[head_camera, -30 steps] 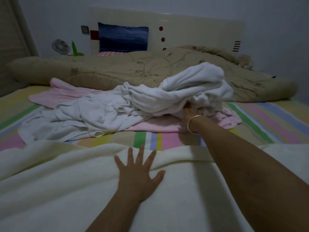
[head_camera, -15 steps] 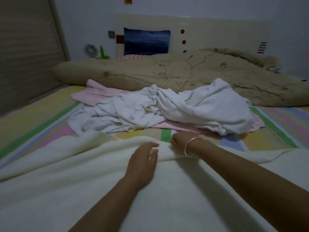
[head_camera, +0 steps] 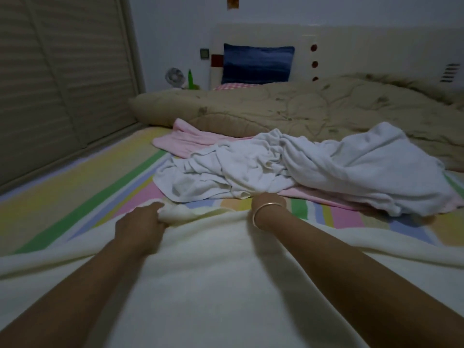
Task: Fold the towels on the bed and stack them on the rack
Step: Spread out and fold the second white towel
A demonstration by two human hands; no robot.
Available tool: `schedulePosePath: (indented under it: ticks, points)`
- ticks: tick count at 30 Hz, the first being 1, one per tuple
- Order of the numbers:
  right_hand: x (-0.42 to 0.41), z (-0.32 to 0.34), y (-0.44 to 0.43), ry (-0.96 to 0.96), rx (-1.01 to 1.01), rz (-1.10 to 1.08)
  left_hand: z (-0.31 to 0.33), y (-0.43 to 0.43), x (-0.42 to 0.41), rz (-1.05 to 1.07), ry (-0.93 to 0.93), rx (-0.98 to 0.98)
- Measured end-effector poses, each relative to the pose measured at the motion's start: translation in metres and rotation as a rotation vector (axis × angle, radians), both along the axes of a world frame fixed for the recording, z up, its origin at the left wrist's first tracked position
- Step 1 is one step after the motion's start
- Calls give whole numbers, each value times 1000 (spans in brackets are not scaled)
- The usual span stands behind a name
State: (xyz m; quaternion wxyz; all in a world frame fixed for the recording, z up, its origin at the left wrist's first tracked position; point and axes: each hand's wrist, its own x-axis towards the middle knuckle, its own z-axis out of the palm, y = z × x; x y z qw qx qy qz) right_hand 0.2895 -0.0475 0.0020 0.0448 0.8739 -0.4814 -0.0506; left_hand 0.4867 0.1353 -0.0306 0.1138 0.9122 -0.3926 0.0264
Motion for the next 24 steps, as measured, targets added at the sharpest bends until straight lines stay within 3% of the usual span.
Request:
schedulePosePath:
  ticks: [3, 8, 10, 13, 17, 21, 24]
  points:
    - [4, 0, -5, -114, -8, -15, 4, -8, 9, 27, -89, -158]
    - [31, 6, -16, -501, -95, -4, 27, -14, 44, 253, -214, -495]
    - [47, 6, -19, -570, -76, 3, 22, -14, 52, 168, -237, -510]
    - [62, -9, -18, -545, 86, -22, -8, -13, 55, 24, -291, -253]
    - [60, -41, -21, -370, 118, 120, -44, -11, 55, 51, -130, 116]
    - [64, -46, -18, -309, 42, 116, -38, 1, 57, -48, -35, -24]
    - [84, -35, 8, -368, -236, 102, -30, 30, 62, -36, -49, -296]
